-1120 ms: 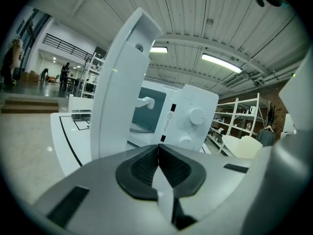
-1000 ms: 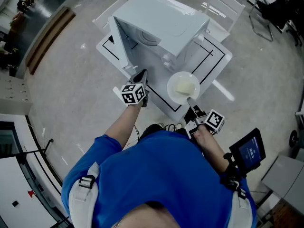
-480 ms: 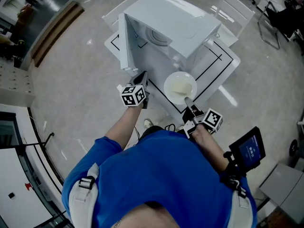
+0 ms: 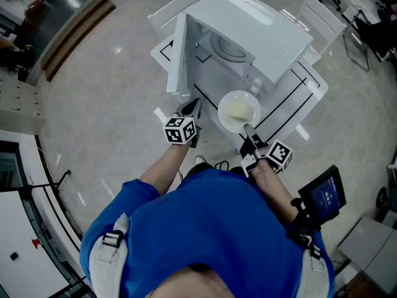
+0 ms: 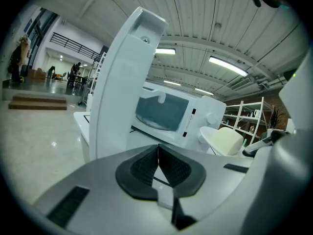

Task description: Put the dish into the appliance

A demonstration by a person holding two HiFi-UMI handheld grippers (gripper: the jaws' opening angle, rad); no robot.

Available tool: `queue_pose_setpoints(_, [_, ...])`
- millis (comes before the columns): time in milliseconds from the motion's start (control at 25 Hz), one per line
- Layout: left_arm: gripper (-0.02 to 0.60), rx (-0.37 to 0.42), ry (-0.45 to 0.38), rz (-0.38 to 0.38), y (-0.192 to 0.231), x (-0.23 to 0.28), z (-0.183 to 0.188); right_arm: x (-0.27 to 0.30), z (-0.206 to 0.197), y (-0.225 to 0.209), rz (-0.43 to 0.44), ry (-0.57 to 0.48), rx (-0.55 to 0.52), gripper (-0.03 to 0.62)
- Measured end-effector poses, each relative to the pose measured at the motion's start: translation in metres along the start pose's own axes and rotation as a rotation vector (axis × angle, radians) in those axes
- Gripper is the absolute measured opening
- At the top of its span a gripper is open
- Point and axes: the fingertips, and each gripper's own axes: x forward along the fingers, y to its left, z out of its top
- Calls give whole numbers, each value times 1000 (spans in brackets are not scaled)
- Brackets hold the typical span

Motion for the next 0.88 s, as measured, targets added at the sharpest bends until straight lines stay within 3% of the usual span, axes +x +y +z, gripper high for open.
queue_pose_setpoints(880, [6, 21, 14, -127, 93, -43, 23, 101, -39, 23, -13, -163, 29, 11])
